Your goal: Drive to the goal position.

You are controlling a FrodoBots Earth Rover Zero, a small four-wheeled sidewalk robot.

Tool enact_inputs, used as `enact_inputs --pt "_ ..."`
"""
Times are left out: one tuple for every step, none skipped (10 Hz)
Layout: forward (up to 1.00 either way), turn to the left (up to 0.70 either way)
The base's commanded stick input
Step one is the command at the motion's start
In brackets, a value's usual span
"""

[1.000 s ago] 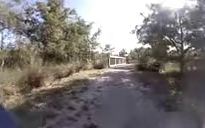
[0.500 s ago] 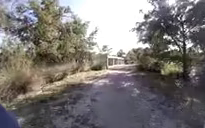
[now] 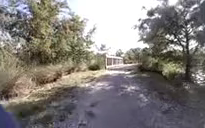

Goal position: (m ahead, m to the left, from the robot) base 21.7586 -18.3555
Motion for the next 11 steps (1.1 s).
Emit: enact_inputs --pt "0.70 0.00" --pt "0.70 0.00" --pt "0.70 0.00" --pt "0.70 0.00" --pt "0.70 0.00" --pt "0.70 0.00" --pt "0.70 0.00" --pt "0.70 0.00" --pt "0.70 0.00" --pt "0.70 0.00" --pt "0.70 0.00"
